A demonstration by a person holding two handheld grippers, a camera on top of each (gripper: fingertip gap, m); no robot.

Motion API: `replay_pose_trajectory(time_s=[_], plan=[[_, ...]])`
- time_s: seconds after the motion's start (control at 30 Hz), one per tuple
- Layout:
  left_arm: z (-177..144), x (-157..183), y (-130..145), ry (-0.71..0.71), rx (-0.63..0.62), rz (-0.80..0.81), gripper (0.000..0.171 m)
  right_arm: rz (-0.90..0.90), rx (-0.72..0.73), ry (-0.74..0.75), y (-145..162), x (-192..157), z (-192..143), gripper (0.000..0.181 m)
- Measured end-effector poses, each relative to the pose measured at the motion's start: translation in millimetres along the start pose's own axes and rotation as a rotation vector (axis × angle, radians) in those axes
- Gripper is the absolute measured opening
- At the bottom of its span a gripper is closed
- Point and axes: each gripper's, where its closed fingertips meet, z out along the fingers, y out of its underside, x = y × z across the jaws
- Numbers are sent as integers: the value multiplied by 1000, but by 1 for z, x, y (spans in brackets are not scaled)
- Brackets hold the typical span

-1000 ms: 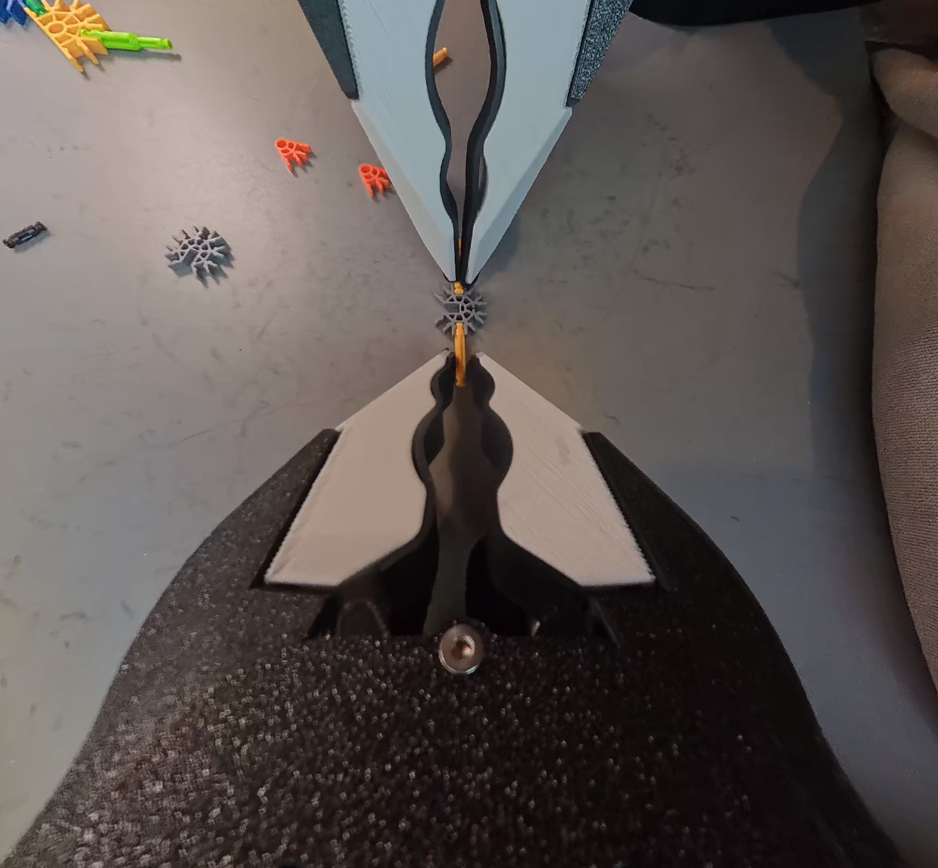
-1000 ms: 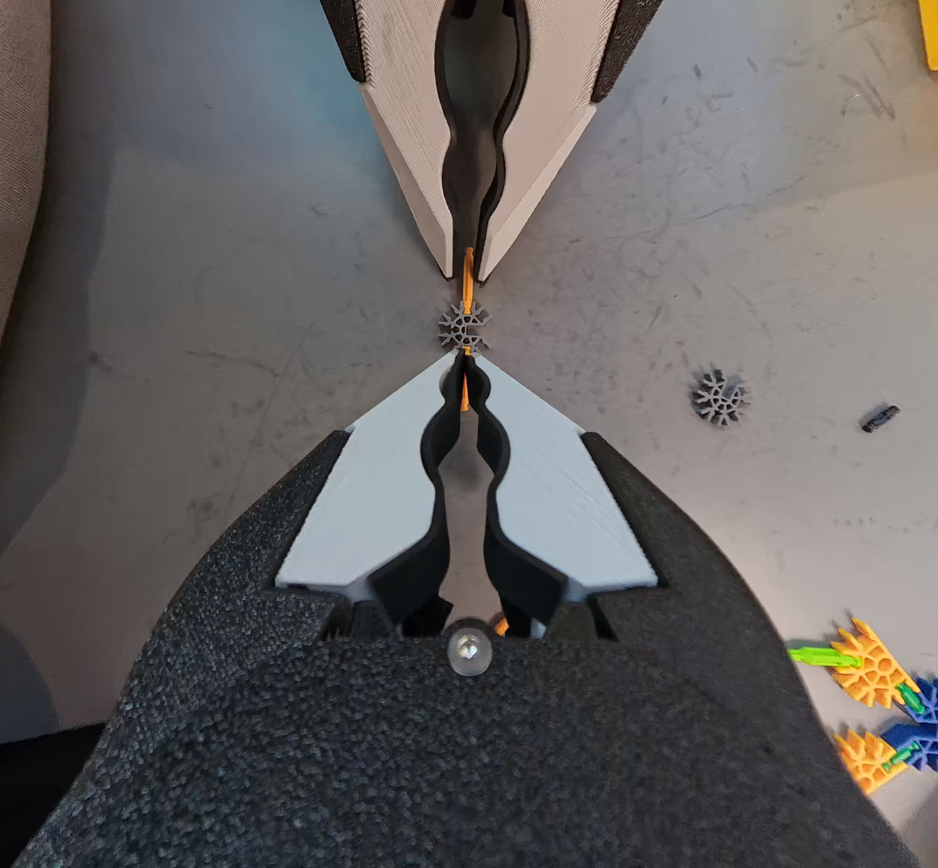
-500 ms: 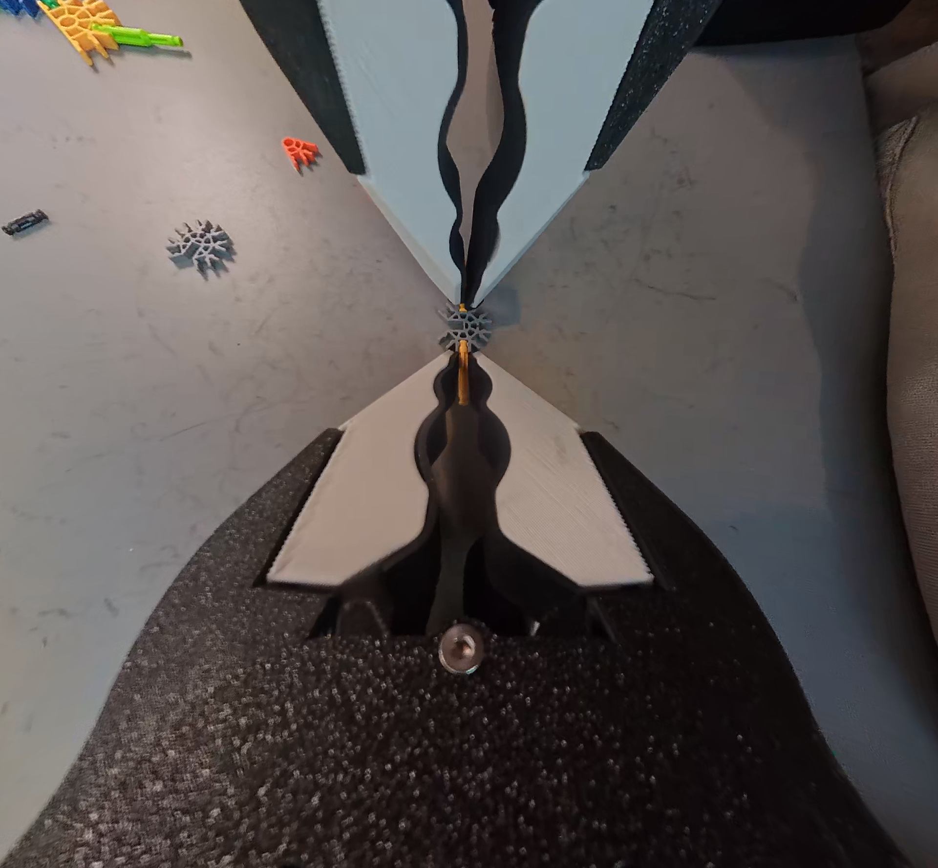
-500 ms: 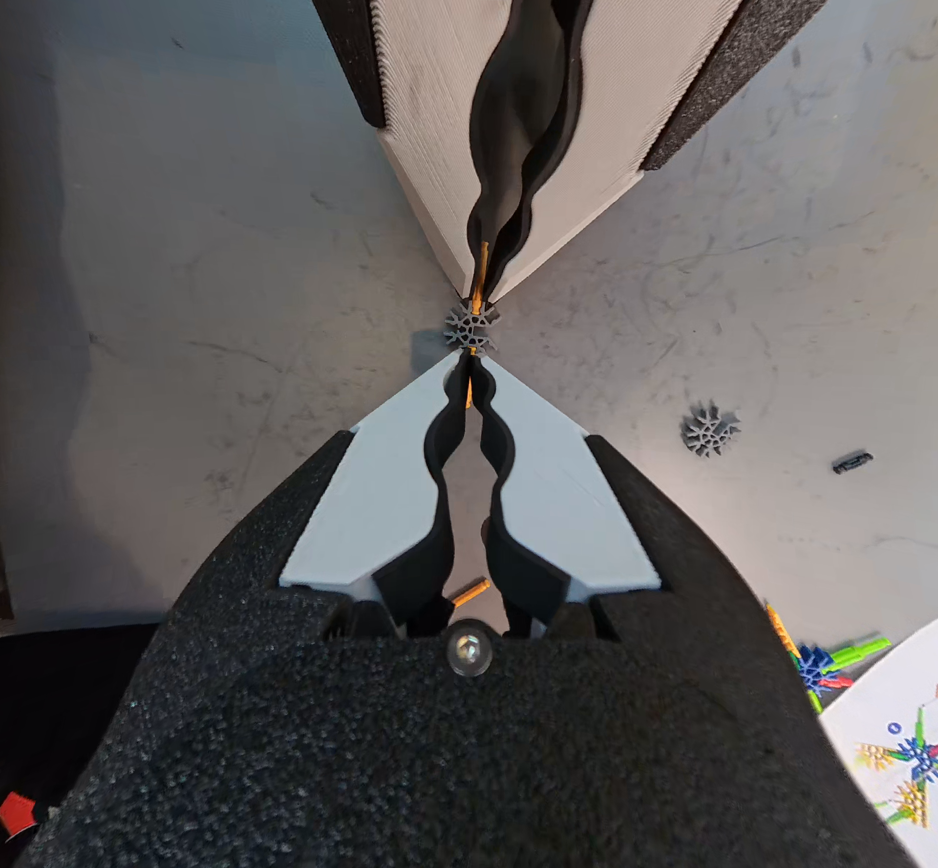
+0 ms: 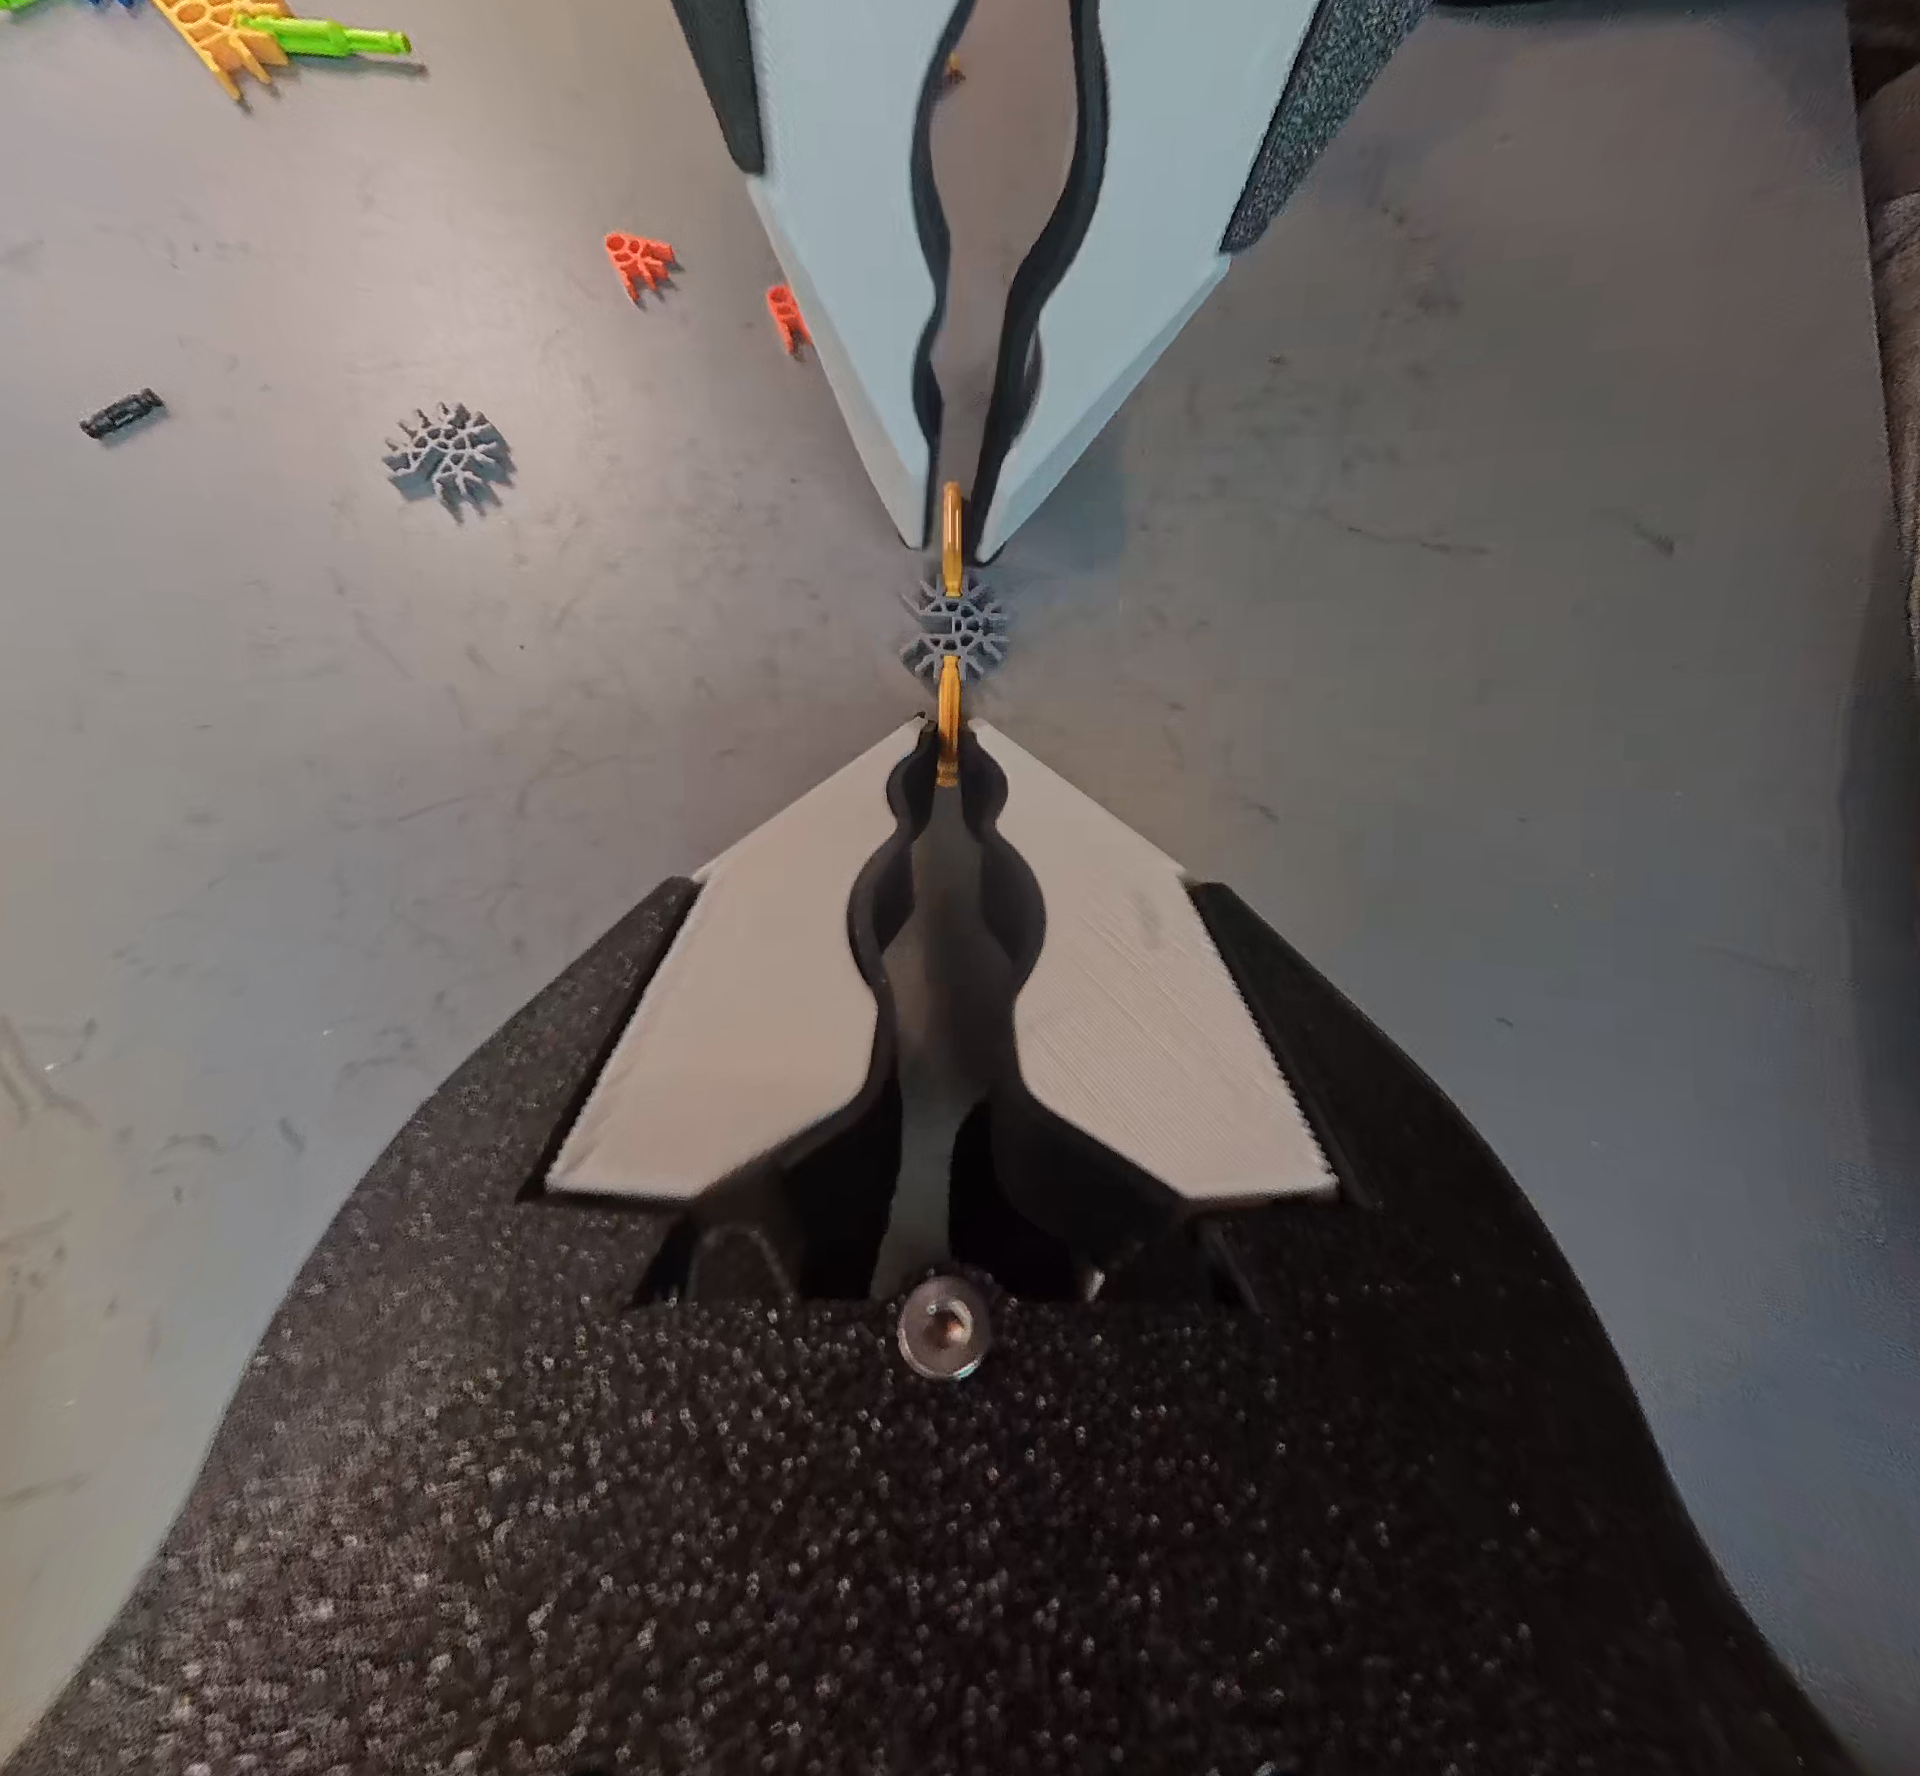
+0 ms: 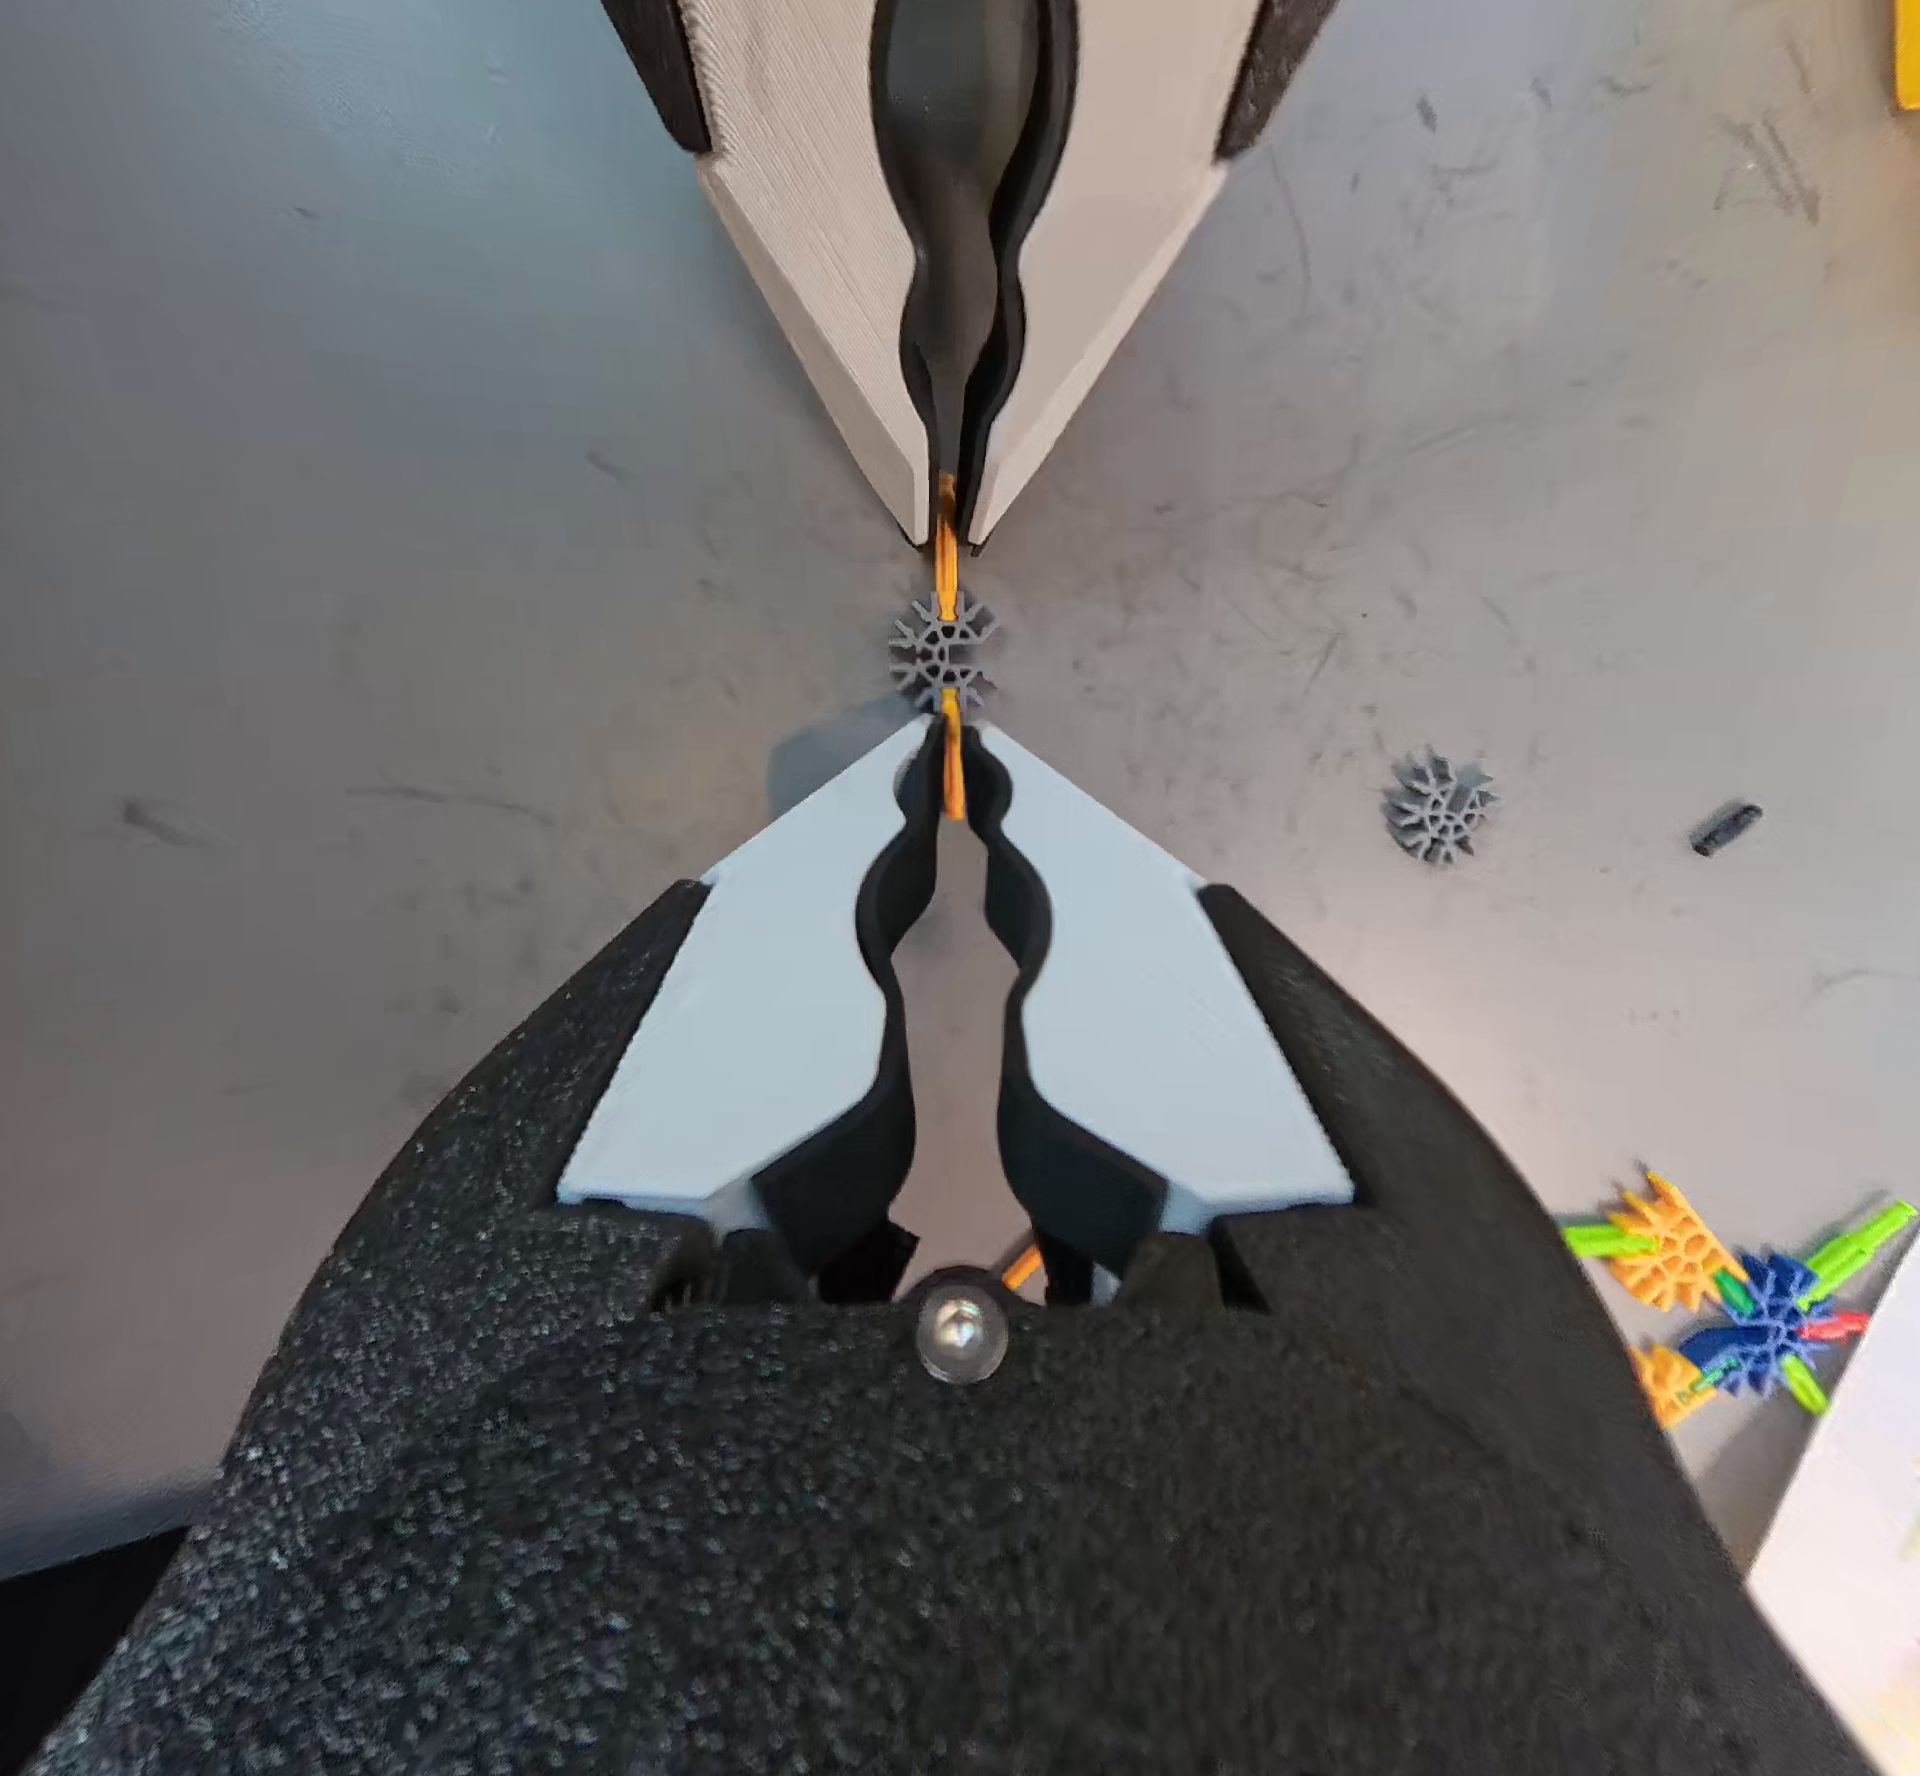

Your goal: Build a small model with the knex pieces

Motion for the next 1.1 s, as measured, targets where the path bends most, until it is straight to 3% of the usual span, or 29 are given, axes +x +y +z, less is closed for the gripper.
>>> replay_pose_trajectory(time_s=[0.07,0.23,0.33,0.47,0.67,0.83,1.1], plan=[[0,0,0,-14,-2,7,4,28,35,42,6,3,-6,19],[0,-2,-1,-27,1,21,4,135,102,69,28,-8,-21,21],[-4,-24,-2,-152,9,32,8,210,156,80,42,-16,-31,22],[-22,-62,-2,-337,36,-70,9,288,200,81,62,-26,-42,22],[-11,-13,-7,-55,35,-94,16,332,230,78,65,-29,-32,30],[8,2,-9,-19,-3,-45,18,309,238,53,55,-27,-24,16],[19,5,-19,53,22,-22,18,157,331,4,29,-26,-25,15]])
